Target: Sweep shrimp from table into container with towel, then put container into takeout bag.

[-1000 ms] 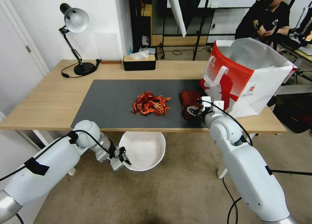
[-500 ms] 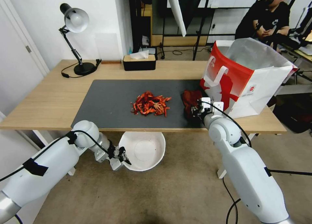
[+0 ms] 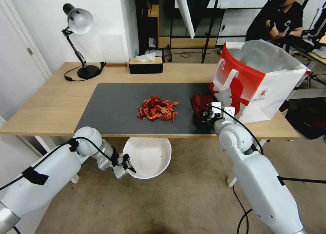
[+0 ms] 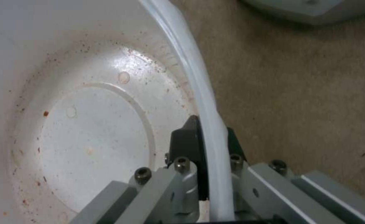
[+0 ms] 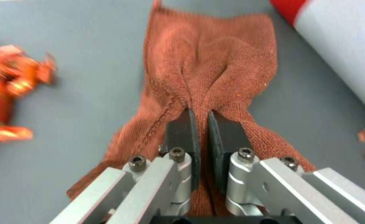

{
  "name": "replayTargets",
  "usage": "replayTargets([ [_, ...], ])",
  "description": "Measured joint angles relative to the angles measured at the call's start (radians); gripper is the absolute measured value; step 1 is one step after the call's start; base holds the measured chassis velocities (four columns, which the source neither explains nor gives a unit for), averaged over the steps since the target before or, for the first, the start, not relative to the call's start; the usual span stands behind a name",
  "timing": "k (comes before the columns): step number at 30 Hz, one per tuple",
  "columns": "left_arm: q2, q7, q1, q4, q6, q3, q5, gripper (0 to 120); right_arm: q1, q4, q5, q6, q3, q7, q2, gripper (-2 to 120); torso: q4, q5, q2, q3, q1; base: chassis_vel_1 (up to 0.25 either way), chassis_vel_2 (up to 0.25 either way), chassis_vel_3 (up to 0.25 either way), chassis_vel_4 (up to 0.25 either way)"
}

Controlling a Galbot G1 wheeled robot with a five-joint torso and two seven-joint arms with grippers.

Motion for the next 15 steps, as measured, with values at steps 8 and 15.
replayTargets([
  [8, 0.005, -0.007, 0.012, -0.001, -0.002, -0.012, 0.000, 0, 0.052, 0.010, 0.009, 0.064, -0.016, -0.120, -0.034, 4, 0.0003, -0.0004, 0.000, 0.000, 0.000, 0.000, 0.000, 0.000, 0.000],
  [15, 0.005, -0.009, 0.017, 0.002, -0.004, -0.018, 0.000, 0, 0.080, -0.014, -0.007, 0.108, -0.037, -0.176, -0.052, 4, 0.0003, -0.0004, 0.000, 0.000, 0.000, 0.000, 0.000, 0.000, 0.000],
])
